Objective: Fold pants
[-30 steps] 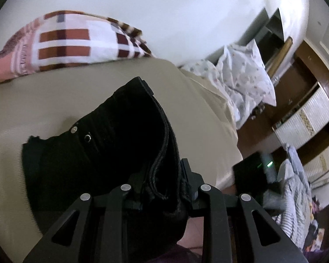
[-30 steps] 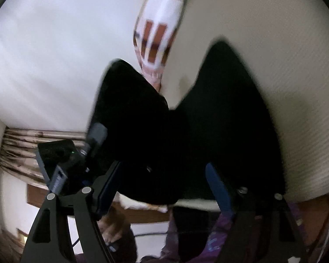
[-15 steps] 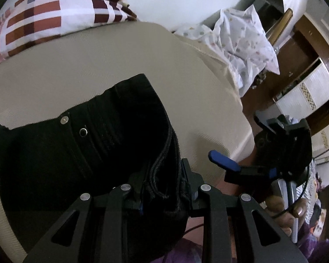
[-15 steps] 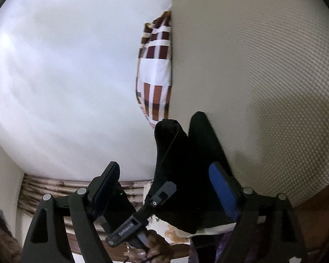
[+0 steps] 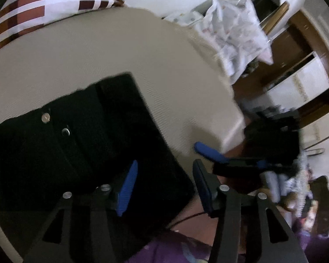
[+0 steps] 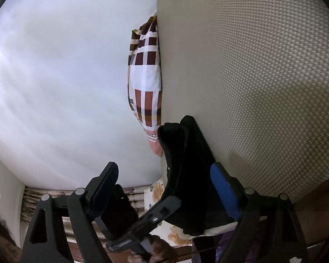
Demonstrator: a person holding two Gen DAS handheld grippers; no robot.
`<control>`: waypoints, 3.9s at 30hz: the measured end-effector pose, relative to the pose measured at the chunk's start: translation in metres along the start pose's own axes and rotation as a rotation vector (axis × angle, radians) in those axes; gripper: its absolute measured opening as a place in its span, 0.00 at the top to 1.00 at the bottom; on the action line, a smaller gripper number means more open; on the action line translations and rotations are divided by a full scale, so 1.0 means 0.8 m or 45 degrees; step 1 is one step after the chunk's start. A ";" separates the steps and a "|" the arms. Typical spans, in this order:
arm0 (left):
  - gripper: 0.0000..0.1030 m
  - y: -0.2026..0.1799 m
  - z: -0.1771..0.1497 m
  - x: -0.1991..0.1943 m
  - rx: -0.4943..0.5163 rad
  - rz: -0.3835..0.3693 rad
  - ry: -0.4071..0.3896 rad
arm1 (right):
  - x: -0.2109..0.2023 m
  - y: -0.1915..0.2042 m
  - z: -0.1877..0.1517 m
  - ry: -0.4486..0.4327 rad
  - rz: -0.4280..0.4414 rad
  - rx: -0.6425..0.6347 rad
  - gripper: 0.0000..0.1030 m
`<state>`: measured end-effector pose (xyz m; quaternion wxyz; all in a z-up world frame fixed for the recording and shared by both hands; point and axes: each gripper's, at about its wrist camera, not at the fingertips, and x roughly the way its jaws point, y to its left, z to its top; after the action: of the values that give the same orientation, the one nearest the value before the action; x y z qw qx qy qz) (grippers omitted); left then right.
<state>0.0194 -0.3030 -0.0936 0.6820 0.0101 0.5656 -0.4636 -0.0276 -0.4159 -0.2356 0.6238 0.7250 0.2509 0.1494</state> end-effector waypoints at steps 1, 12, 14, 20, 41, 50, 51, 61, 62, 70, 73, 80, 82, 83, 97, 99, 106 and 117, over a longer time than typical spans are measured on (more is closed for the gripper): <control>0.47 0.002 0.003 -0.011 -0.016 -0.038 -0.026 | -0.003 0.001 0.000 -0.006 0.006 -0.001 0.18; 0.32 0.108 -0.046 -0.128 -0.150 0.365 -0.318 | 0.010 0.080 -0.044 0.188 0.075 -0.356 0.18; 0.32 0.134 -0.070 -0.130 -0.211 0.390 -0.292 | 0.021 0.081 -0.062 0.251 0.024 -0.391 0.18; 0.32 0.182 -0.124 -0.136 -0.393 0.337 -0.273 | 0.053 0.042 -0.094 0.353 -0.071 -0.256 0.18; 0.32 0.193 -0.145 -0.120 -0.479 0.229 -0.247 | 0.097 0.051 -0.098 0.220 -0.369 -0.426 0.36; 0.32 0.194 -0.144 -0.127 -0.503 0.242 -0.247 | 0.096 0.034 -0.096 0.197 -0.421 -0.379 0.86; 0.32 0.193 -0.144 -0.130 -0.502 0.242 -0.246 | 0.093 0.041 -0.100 0.201 -0.395 -0.381 0.86; 0.32 0.183 -0.139 -0.125 -0.446 0.284 -0.214 | 0.069 -0.012 -0.096 0.213 -0.328 -0.157 0.87; 0.32 0.183 -0.139 -0.123 -0.447 0.289 -0.210 | 0.069 -0.011 -0.095 0.224 -0.308 -0.158 0.87; 0.32 0.191 -0.142 -0.104 -0.483 0.275 -0.170 | 0.052 -0.005 -0.077 0.231 -0.305 -0.177 0.82; 0.32 0.188 -0.141 -0.103 -0.474 0.278 -0.169 | 0.042 0.017 -0.074 0.205 -0.373 -0.297 0.76; 0.32 0.188 -0.142 -0.105 -0.490 0.264 -0.168 | 0.056 0.050 -0.060 0.222 -0.593 -0.546 0.17; 0.32 0.188 -0.142 -0.104 -0.493 0.264 -0.166 | 0.057 0.046 -0.056 0.239 -0.627 -0.556 0.17; 0.32 0.188 -0.141 -0.102 -0.492 0.265 -0.161 | 0.058 0.043 -0.056 0.255 -0.629 -0.556 0.17; 0.32 0.189 -0.137 -0.107 -0.494 0.304 -0.173 | 0.111 0.052 -0.068 0.378 -0.475 -0.546 0.72; 0.32 0.191 -0.136 -0.112 -0.505 0.317 -0.185 | 0.115 0.064 -0.079 0.393 -0.415 -0.577 0.73; 0.32 0.189 -0.132 -0.105 -0.511 0.306 -0.168 | 0.095 0.003 -0.046 0.351 -0.567 -0.430 0.60; 0.32 0.191 -0.135 -0.103 -0.512 0.304 -0.148 | 0.098 0.050 -0.073 0.386 -0.646 -0.625 0.71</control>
<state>0.0415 -0.1068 -0.1462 0.7516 -0.0857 0.6011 -0.2578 0.0135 -0.3280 -0.1939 0.7517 0.4387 0.4685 0.1513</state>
